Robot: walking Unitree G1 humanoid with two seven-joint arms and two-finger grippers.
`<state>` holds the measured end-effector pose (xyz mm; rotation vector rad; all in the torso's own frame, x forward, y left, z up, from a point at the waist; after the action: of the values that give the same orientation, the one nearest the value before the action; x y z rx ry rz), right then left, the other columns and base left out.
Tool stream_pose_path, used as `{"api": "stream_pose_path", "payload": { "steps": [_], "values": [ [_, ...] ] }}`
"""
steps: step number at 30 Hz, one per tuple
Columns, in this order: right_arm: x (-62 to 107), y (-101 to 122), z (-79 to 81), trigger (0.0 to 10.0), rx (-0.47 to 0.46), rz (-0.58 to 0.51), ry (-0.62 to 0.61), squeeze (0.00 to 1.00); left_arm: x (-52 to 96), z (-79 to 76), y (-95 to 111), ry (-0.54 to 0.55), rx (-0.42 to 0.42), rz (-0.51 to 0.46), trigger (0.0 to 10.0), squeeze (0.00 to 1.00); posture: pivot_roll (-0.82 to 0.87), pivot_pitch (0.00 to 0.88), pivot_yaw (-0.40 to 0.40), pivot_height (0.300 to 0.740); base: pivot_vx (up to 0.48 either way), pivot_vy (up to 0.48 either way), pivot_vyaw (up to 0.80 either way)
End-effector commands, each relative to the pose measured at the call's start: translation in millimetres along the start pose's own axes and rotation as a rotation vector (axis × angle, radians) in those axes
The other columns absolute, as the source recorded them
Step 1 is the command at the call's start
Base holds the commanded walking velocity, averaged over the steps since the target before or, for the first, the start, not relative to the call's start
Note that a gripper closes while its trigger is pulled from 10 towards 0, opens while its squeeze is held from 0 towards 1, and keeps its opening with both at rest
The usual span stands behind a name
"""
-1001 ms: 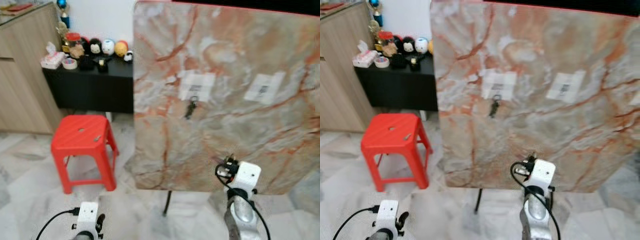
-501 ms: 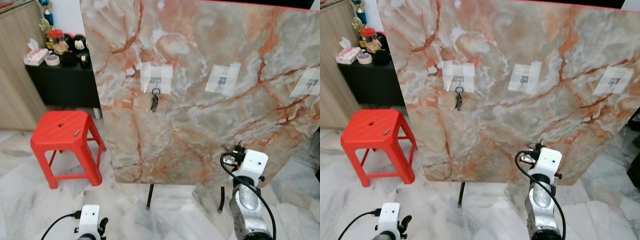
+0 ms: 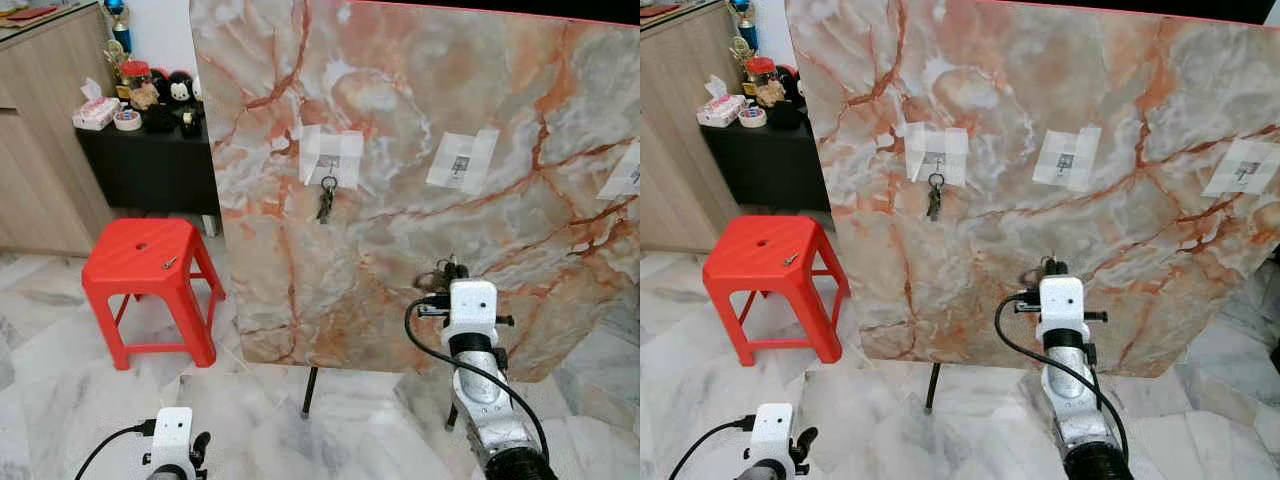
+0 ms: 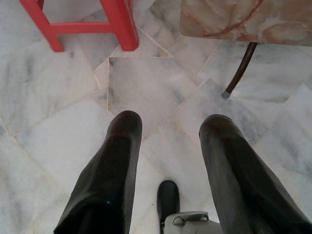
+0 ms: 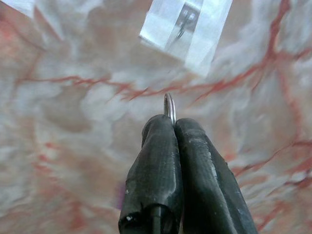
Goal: Hang keys on a hook
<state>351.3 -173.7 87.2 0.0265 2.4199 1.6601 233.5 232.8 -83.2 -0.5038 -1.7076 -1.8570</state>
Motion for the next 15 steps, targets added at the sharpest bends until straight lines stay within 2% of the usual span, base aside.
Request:
{"api": "stream_pose_path", "payload": {
  "steps": [1,4,6,9,11,15],
  "values": [
    [-8.3,14.3,-7.6,10.0,0.042,-0.053,-0.046,0.0,-0.7,-1.8,3.1,-0.004,0.019,-0.014,10.0,0.0,0.07,0.0,-0.076,0.74,0.0,0.0,0.0],
    [-9.1,14.2,-9.2,10.0,0.059,-0.048,-0.061,0.0,-0.7,-1.7,3.0,-0.004,0.02,-0.013,10.0,0.0,0.07,0.0,-0.077,0.74,0.0,0.0,0.0],
    [-9.8,17.6,-5.4,10.0,0.122,-0.07,-0.053,0.0,-0.6,-1.7,2.6,-0.003,0.027,-0.013,10.0,0.0,0.07,0.0,-0.077,0.74,0.0,0.0,0.0],
    [-9.5,19.1,-2.9,10.0,0.151,-0.083,-0.049,0.0,-0.5,-1.9,2.5,-0.003,0.03,-0.013,10.0,0.0,0.07,0.0,-0.077,0.74,0.0,0.0,0.0],
    [-9.1,20.0,-1.4,10.0,0.192,-0.09,-0.056,0.0,-0.6,-2.2,2.6,-0.003,0.035,-0.013,10.0,0.0,0.07,0.0,-0.079,0.74,0.247,0.0,0.0],
    [-8.9,17.9,-1.0,10.0,0.199,-0.076,-0.064,0.0,-0.5,-2.8,2.3,-0.005,0.037,-0.012,10.0,0.0,0.07,0.0,-0.078,0.74,0.307,0.0,0.0]
  ]
}}
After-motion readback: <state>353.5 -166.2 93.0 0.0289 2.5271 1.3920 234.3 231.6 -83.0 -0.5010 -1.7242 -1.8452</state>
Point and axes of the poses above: a point about 5 cm out from each wrist's last joint towards the gripper, its own x axis pointing back from the gripper into the wrist, its own y axis along the axis of the wrist's last joint, z = x × y, the point moved 4 cm from there along -x, pointing out of the wrist towards the gripper
